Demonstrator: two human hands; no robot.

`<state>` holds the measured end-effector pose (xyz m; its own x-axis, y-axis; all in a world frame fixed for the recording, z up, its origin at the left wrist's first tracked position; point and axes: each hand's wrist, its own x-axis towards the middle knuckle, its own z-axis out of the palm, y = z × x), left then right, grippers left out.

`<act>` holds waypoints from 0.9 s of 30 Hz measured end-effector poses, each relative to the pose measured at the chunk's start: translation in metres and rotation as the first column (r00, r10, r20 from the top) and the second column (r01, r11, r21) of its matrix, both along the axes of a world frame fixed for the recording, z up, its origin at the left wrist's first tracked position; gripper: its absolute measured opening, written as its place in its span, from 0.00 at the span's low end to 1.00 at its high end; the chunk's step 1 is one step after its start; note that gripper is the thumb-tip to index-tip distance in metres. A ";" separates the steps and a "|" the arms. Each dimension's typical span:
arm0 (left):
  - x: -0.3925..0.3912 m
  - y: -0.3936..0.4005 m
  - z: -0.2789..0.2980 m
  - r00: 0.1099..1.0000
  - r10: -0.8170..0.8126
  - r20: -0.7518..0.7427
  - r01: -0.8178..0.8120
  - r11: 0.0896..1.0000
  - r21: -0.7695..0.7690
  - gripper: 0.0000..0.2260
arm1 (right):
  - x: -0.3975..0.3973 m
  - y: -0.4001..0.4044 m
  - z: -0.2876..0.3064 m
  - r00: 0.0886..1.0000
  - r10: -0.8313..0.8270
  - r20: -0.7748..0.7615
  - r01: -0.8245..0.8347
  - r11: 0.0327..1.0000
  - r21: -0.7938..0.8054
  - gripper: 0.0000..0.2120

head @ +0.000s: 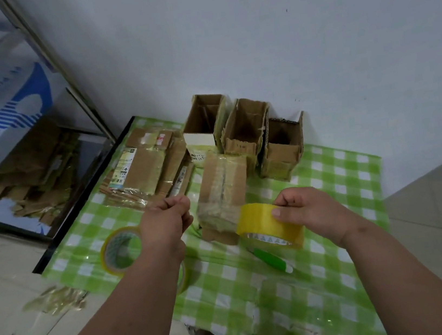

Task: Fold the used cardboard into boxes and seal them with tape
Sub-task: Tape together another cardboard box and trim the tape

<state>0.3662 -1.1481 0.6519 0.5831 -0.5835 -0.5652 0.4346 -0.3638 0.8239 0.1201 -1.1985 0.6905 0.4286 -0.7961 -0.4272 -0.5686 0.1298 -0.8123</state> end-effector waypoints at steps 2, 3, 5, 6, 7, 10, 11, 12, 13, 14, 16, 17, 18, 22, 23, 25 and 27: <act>-0.001 -0.001 -0.004 0.999 0.038 -0.002 -0.038 0.999 -0.023 0.08 | -0.001 -0.003 -0.001 0.999 -0.004 -0.041 0.003 0.999 -0.036 0.10; -0.001 -0.002 -0.006 0.999 0.048 -0.004 -0.049 0.998 -0.036 0.08 | 0.000 -0.004 -0.001 0.998 -0.005 -0.068 0.001 0.999 -0.052 0.11; 0.000 -0.003 -0.007 0.998 0.063 -0.011 -0.064 0.997 -0.053 0.08 | 0.003 -0.008 -0.003 0.994 -0.011 -0.110 0.004 0.998 -0.063 0.12; 0.002 -0.003 -0.008 0.997 0.081 -0.016 -0.081 0.995 -0.054 0.08 | 0.004 -0.010 -0.004 0.990 -0.002 -0.138 -0.007 0.998 -0.064 0.13; 0.004 -0.004 -0.009 0.994 0.107 -0.022 -0.108 0.993 -0.050 0.08 | 0.006 -0.013 -0.006 0.983 0.014 -0.182 -0.027 0.997 -0.072 0.15; 0.012 -0.009 -0.013 0.988 0.153 -0.035 -0.155 0.987 -0.040 0.09 | 0.006 -0.019 -0.014 0.924 0.032 -0.382 -0.097 0.983 -0.153 0.19; 0.015 -0.011 -0.014 0.988 0.146 -0.041 -0.147 0.988 -0.042 0.09 | 0.006 -0.021 -0.017 0.908 0.017 -0.419 -0.097 0.981 -0.170 0.19; 0.017 -0.012 -0.015 0.990 0.134 -0.047 -0.136 0.990 -0.040 0.09 | 0.006 -0.022 -0.019 0.902 0.001 -0.431 -0.084 0.981 -0.175 0.19; 0.018 -0.014 -0.017 0.992 0.121 -0.049 -0.122 0.992 -0.033 0.08 | 0.006 -0.022 -0.022 0.901 -0.013 -0.434 -0.068 0.983 -0.171 0.18; 0.019 -0.015 -0.020 0.993 0.106 -0.042 -0.107 0.994 -0.022 0.08 | 0.007 -0.022 -0.024 0.899 -0.020 -0.437 -0.057 0.985 -0.162 0.18; 0.021 -0.016 -0.025 0.997 0.071 -0.015 -0.071 0.997 -0.002 0.07 | 0.009 -0.024 -0.028 0.896 -0.020 -0.444 -0.044 0.990 -0.133 0.17; 0.022 -0.015 -0.029 0.999 0.053 -0.005 -0.053 0.999 0.008 0.07 | 0.010 -0.024 -0.031 0.892 -0.013 -0.451 -0.044 0.992 -0.115 0.17; 0.023 -0.014 -0.032 0.999 0.039 0.005 -0.039 0.999 0.019 0.06 | 0.010 -0.025 -0.033 0.886 0.001 -0.463 -0.052 0.994 -0.097 0.17; 0.022 -0.011 -0.041 0.999 0.033 0.015 -0.034 0.997 0.071 0.05 | 0.014 -0.025 -0.046 0.870 0.032 -0.492 -0.070 0.996 -0.059 0.17; 0.022 -0.011 -0.043 0.999 0.034 0.010 -0.035 0.996 0.076 0.05 | 0.015 -0.025 -0.048 0.869 0.032 -0.495 -0.068 0.996 -0.056 0.16; 0.023 -0.011 -0.046 1.000 0.029 0.011 -0.030 0.995 0.090 0.05 | 0.016 -0.024 -0.051 0.867 0.027 -0.498 -0.058 0.997 -0.047 0.15; 0.024 -0.012 -0.048 1.000 0.026 0.016 -0.027 0.995 0.096 0.05 | 0.018 -0.024 -0.053 0.864 0.025 -0.503 -0.050 0.998 -0.036 0.14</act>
<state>0.3898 -1.1596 0.6043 0.6064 -0.5111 -0.6092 0.4329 -0.4305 0.7920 0.1380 -1.2223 0.6372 0.1966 -0.8078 -0.5556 -0.9047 0.0690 -0.4205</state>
